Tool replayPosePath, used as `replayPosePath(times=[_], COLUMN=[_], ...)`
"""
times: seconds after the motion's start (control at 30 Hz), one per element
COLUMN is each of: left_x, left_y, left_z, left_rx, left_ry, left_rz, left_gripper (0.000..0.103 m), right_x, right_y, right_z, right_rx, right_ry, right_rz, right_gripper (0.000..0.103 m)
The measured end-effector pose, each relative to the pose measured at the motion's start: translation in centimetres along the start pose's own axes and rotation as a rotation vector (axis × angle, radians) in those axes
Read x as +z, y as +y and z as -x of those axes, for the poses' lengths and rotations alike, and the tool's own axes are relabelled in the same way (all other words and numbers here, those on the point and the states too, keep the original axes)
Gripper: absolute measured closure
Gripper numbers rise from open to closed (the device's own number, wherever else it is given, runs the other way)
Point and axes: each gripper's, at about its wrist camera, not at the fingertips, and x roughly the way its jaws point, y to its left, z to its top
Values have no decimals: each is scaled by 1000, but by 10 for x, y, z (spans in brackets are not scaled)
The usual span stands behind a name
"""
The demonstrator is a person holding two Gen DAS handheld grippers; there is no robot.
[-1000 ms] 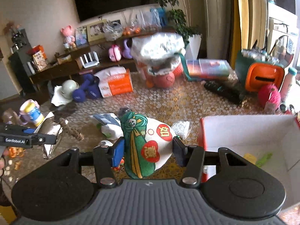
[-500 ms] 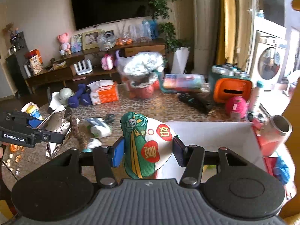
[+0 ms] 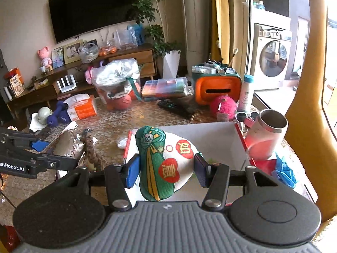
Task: Organize objects
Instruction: 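Carry the foil bag and green pouch into the shoebox and release both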
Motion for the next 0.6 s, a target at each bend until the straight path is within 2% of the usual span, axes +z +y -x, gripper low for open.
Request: replayPosePath(times=[0.2, 0.6], left_x=[7, 10], left_y=[0, 5], left_z=[-12, -22], left_rx=[40, 41], left_ry=[14, 13], left_rz=[-4, 11], left_gripper=[49, 49], right_x=[2, -3], right_y=[-9, -17], right_z=[-5, -10], right_rx=[-13, -29], right_ry=[1, 20], right_rz=[-7, -4], right_gripper=[50, 50])
